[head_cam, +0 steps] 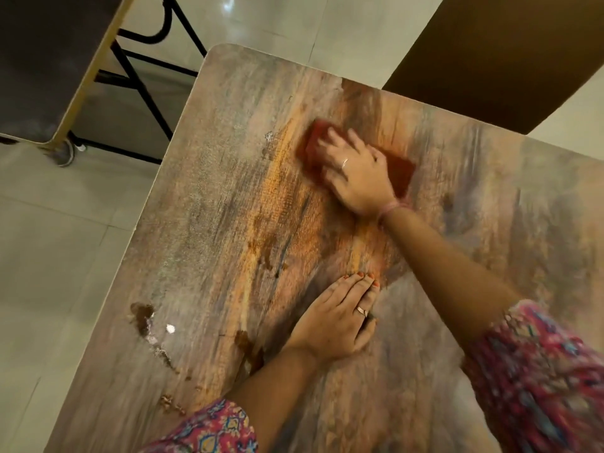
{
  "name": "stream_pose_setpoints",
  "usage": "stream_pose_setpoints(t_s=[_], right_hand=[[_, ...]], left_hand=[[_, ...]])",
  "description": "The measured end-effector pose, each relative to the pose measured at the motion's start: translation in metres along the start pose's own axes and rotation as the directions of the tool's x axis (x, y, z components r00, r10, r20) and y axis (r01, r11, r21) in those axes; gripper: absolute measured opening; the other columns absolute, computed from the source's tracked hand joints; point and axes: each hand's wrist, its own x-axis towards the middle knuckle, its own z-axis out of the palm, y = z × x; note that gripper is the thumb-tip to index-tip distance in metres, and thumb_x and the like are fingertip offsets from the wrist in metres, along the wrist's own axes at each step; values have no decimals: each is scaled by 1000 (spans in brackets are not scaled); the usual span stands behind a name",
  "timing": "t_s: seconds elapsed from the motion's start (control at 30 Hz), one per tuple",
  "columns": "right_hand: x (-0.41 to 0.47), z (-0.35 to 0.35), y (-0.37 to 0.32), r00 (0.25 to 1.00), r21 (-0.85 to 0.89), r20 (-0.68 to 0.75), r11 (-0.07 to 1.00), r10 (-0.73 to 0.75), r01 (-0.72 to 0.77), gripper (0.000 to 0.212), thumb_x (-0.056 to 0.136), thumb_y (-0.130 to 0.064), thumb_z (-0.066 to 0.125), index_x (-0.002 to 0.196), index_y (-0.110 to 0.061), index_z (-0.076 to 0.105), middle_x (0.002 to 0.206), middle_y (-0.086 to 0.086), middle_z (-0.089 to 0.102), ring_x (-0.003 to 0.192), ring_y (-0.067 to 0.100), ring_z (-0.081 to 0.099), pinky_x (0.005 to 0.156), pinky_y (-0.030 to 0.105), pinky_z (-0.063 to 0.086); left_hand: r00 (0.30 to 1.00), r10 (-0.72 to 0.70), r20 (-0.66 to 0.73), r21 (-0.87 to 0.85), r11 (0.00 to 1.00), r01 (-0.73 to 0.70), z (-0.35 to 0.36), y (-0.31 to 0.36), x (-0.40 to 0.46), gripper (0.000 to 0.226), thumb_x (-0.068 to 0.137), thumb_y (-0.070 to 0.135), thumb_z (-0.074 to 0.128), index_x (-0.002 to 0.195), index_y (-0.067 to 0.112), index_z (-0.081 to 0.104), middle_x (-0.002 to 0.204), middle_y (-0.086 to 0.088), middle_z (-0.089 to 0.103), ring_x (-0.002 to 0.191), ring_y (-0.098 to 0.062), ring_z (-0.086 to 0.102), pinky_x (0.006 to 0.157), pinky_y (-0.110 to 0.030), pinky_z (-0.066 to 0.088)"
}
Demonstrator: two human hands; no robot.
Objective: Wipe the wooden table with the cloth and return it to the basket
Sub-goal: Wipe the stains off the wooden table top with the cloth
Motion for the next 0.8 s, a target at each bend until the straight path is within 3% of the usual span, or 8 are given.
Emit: stream_pose_setpoints(t_s=[0.07,0.13,0.23,0.33,0.4,0.6,0.73,0.8], right_hand=[[-51,5,-4,927,-80,153,931,-341,356,53,97,-46,32,149,-40,24,160,-14,15,149,15,5,114,40,11],[-87,1,12,898,-110,203,903,-389,416,54,97,-46,29,150,-42,20,160,-15,12,149,12,3,114,37,12],[-113,-14,40,995,-69,29,994,91,-89,55,97,-42,36,149,-42,20,160,-14,13,148,15,9,115,45,17],[-124,-10,30,723,179,-139,736,676,-653,53,99,-36,40,150,-33,27,161,-7,17,148,21,10,116,47,13],[-126,1,-7,573,248,-173,598,801,-762,53,99,-36,40,151,-30,27,161,-5,16,148,23,8,115,47,12],[-199,69,-153,992,-13,-75,994,106,-107,58,93,-40,44,148,-34,31,158,-10,23,147,19,17,113,41,20],[-242,75,-148,919,-53,132,923,-371,380,59,94,-45,37,151,-36,23,159,-10,20,148,19,17,113,38,13],[-222,60,-122,887,-71,206,898,-414,435,58,95,-45,34,151,-38,18,159,-12,15,148,17,12,115,39,11]], left_hand=[[1000,3,14,7,1000,-4,-5,1,1,51,91,42,49,130,10,58,130,-7,60,124,-22,52,111,-34,34],[999,18,40,17,1000,-19,-11,2,1,48,91,41,51,126,10,62,128,-9,62,121,-23,55,108,-36,38],[992,118,41,30,992,-119,-18,2,-8,42,93,35,51,122,8,64,127,-12,62,119,-27,56,106,-39,40],[982,190,5,-1,982,-190,-24,2,-42,39,94,31,49,121,8,65,127,-12,61,121,-28,55,106,-42,40],[991,134,-14,-30,990,-134,-34,-3,-75,41,93,31,49,122,8,63,129,-13,59,122,-29,54,104,-44,42],[923,-373,-97,-226,911,344,-71,-50,-169,49,92,34,46,130,4,55,133,-16,51,124,-26,43,107,-37,35],[690,-710,-144,-299,696,653,-91,-86,-212,53,93,34,52,137,5,44,140,-16,37,127,-31,35,107,-44,30],[580,-806,-121,-347,582,736,-97,-101,-220,56,93,28,57,140,5,38,143,-17,32,132,-35,30,111,-48,27]])
